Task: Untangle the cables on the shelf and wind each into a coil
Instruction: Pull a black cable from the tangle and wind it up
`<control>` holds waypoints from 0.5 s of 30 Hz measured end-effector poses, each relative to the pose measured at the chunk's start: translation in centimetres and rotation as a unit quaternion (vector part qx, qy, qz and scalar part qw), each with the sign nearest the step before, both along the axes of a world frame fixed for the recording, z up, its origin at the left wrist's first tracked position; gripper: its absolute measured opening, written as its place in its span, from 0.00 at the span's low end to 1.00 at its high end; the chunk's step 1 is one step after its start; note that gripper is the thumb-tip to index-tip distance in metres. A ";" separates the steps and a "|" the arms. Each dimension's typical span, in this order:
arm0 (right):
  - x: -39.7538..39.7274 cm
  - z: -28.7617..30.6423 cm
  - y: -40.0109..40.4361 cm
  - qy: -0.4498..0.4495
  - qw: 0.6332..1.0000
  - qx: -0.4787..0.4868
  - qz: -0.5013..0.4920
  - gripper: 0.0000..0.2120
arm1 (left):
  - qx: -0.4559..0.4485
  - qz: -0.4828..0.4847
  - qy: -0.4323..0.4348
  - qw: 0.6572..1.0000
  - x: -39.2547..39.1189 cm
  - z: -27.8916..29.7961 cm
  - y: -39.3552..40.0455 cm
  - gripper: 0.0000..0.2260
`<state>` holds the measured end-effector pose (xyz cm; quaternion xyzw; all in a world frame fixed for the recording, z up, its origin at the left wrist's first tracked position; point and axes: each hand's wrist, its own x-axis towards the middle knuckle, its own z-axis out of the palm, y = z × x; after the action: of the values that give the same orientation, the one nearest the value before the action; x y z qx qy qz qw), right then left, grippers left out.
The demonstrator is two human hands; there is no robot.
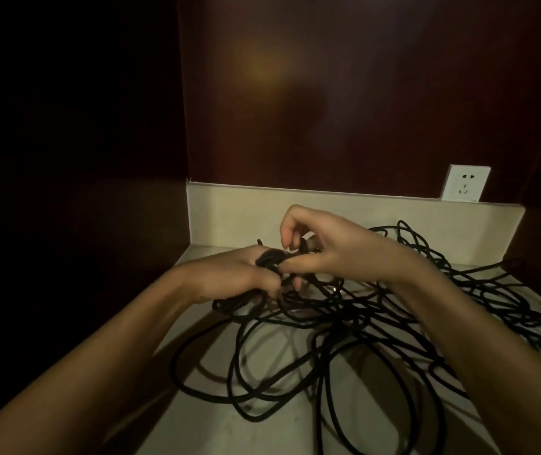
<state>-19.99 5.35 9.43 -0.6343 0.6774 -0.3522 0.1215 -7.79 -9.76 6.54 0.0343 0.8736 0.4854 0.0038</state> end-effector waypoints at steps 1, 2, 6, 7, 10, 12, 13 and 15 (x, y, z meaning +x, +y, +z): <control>-0.2 0.1 0.3 -0.040 0.999 -0.007 0.009 0.10 | 0.044 0.010 0.008 0.999 0.2 -0.1 -0.1 0.11; -0.4 0.2 0.6 -0.067 0.998 -0.015 0.012 0.08 | 0.083 0.022 0.017 0.996 0.3 -0.3 -0.3 0.11; 0.0 -1.6 0.9 -0.207 0.978 -0.026 -0.002 0.06 | 0.151 0.044 0.047 0.986 0.1 -1.2 -0.7 0.12; 0.2 -2.1 0.7 -0.237 0.970 -0.049 -0.022 0.08 | 0.166 0.042 0.053 0.984 0.1 -1.2 -0.6 0.12; 0.4 -3.0 0.0 -0.210 0.965 -0.121 -0.106 0.11 | 0.149 0.057 0.082 0.984 0.2 -0.9 -0.5 0.14; 0.4 -3.4 -0.4 -0.130 0.966 -0.164 -0.153 0.10 | 0.119 0.086 0.110 0.983 0.2 -0.9 -0.7 0.16; 0.4 -3.6 -0.5 -0.088 0.964 -0.182 -0.170 0.10 | 0.105 0.100 0.125 0.981 0.2 -0.9 -0.8 0.16; 0.4 -3.9 -0.4 -0.046 0.963 -0.189 -0.186 0.10 | 0.079 0.124 0.162 0.976 0.4 -0.9 -1.0 0.11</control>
<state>-19.61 4.92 5.57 -0.4921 0.6983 -0.5186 -0.0369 -7.35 -10.76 5.59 0.0046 0.8193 0.5371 -0.2006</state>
